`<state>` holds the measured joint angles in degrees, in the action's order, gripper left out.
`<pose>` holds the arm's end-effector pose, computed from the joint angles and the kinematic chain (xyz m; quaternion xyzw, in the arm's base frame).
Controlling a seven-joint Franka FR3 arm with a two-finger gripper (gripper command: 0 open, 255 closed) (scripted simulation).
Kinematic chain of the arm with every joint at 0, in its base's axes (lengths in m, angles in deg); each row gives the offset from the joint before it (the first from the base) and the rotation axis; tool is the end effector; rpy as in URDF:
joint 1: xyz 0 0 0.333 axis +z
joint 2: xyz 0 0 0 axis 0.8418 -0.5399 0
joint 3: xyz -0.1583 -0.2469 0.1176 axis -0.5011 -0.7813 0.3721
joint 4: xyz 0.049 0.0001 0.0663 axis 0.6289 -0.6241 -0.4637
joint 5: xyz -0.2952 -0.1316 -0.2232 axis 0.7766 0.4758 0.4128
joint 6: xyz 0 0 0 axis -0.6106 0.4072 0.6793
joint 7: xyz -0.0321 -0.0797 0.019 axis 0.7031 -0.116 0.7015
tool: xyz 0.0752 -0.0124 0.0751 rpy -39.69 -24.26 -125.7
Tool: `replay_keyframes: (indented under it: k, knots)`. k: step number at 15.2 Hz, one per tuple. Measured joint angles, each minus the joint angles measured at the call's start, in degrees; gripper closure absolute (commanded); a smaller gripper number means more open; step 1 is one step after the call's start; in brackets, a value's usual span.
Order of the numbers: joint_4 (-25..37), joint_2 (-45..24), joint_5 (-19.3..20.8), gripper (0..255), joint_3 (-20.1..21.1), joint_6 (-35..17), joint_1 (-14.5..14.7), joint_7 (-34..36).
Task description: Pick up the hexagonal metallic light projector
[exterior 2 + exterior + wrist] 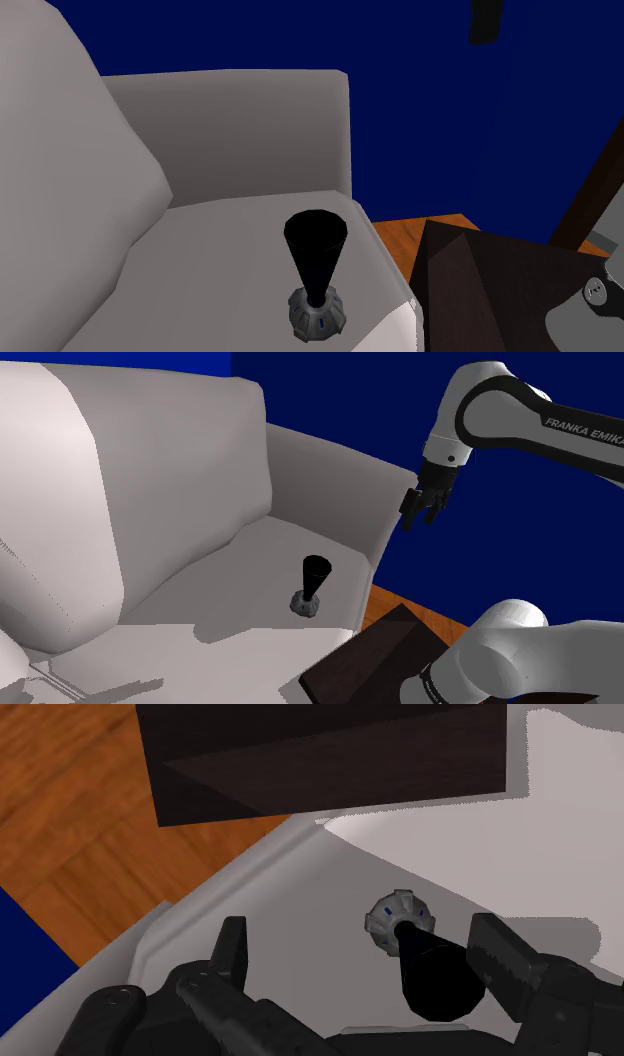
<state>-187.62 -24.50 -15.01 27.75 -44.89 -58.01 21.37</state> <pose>0.2995 -0.0236 0.5738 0.9962 -0.0528 -0.0679 0.0103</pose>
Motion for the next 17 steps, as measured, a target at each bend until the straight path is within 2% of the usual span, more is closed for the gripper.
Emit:
replay_keyframes:
  k: [4, 10, 17]
  knots:
    - [-3.3, 0.0, -1.8, 0, 2.1, -3.8, -0.1, 4.2]
    - [-9.9, -3.4, -6.3, 0, 7.7, -15.7, -0.3, 15.4]
    - [-13.9, -12.1, -10.1, 0, 14.6, -31.0, -0.8, 28.4]
